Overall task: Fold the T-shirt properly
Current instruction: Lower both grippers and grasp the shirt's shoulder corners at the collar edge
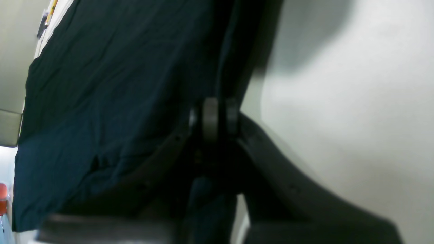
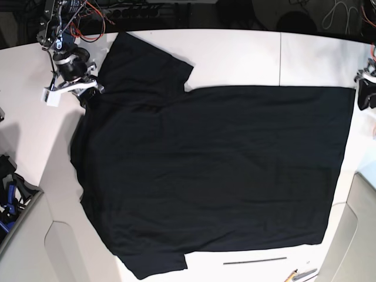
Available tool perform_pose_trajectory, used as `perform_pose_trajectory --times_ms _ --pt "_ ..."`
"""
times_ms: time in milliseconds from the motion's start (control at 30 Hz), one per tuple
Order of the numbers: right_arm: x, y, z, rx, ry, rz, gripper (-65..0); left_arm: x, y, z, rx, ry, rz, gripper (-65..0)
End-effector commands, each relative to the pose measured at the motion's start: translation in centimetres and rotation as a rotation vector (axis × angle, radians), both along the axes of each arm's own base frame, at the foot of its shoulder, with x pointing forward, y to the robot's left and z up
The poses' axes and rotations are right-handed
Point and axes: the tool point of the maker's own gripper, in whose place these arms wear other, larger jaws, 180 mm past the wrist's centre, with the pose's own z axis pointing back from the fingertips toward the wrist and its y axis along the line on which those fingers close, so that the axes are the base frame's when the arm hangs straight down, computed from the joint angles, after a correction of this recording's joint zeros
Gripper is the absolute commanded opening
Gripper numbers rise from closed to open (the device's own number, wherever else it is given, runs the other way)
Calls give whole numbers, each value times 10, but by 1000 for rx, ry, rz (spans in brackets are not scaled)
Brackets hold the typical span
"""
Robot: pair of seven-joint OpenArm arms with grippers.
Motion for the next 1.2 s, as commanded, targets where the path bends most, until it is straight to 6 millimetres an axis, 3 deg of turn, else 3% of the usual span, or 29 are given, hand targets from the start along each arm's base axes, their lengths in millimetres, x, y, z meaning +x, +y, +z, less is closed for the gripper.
perform_pose_trajectory --times_ms 0,133,367,500,700,933,1100,1167 --pt "-1 0 0 -11 12 14 -650 8 15 12 2 -39 20 -331" --pt "-1 0 0 -11 12 14 -650 4 43 -12 -133 -13 123 -331" --pt "-1 0 0 -10 10 16 -650 -14 48 -54 -331 27 216 -331" --pt "-1 1 0 -9 10 17 -650 -13 49 -60 -350 30 231 -331" --pt "-1 1 0 -9 10 17 -650 1 39 -59 -367 21 204 -331" --pt "-1 1 0 -9 10 16 -650 5 5 -83 -391 104 120 -331" --pt "-1 1 0 -10 11 16 -650 4 -3 -89 -400 122 104 -333" --pt "-1 0 0 -10 10 17 -650 4 -3 -89 -400 122 104 -379"
